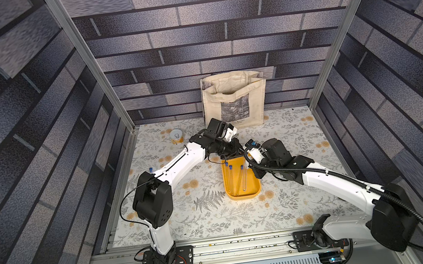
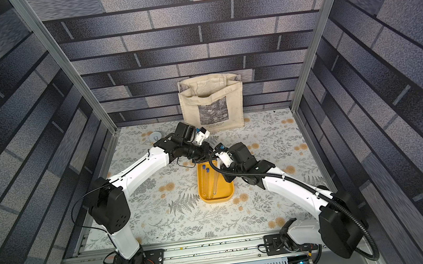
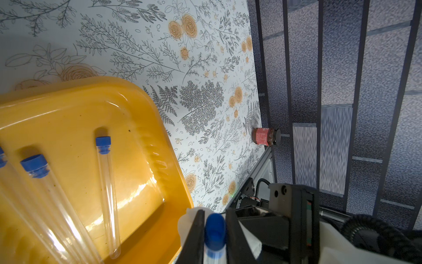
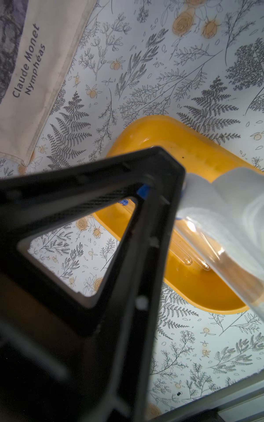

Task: Wipe the exteriors of test tubes
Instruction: Wipe the dirt from the test tube.

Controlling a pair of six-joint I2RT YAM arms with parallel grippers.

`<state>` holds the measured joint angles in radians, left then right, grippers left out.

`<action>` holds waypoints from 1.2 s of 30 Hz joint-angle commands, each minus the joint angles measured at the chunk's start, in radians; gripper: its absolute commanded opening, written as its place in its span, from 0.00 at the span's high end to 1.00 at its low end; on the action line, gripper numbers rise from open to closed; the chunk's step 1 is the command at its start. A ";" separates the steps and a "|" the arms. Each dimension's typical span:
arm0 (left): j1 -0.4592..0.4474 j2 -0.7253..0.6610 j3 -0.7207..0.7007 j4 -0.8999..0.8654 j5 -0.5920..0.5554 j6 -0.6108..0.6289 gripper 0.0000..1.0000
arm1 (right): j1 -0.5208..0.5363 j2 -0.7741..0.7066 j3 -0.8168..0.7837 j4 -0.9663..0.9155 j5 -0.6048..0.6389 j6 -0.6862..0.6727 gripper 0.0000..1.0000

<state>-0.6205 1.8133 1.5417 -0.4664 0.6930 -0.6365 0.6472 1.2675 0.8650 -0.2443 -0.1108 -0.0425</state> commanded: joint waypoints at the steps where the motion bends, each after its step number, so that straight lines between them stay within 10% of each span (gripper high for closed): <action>1: -0.006 0.003 -0.003 0.012 0.024 -0.006 0.85 | -0.003 -0.010 0.004 -0.018 -0.034 0.006 1.00; 19: 0.005 0.012 0.007 0.012 0.026 -0.006 0.85 | 0.189 -0.206 -0.224 0.026 0.015 0.055 1.00; 28: 0.011 -0.004 0.006 0.014 0.030 -0.011 0.85 | 0.162 -0.245 -0.221 -0.092 0.277 0.181 1.00; 36: -0.007 0.004 0.006 0.067 0.058 -0.053 0.85 | 0.160 -0.186 -0.165 -0.094 0.274 0.178 1.00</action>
<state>-0.6189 1.8172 1.5417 -0.4297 0.7231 -0.6647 0.8112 1.0718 0.6682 -0.3187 0.1497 0.1204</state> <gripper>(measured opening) 0.175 0.050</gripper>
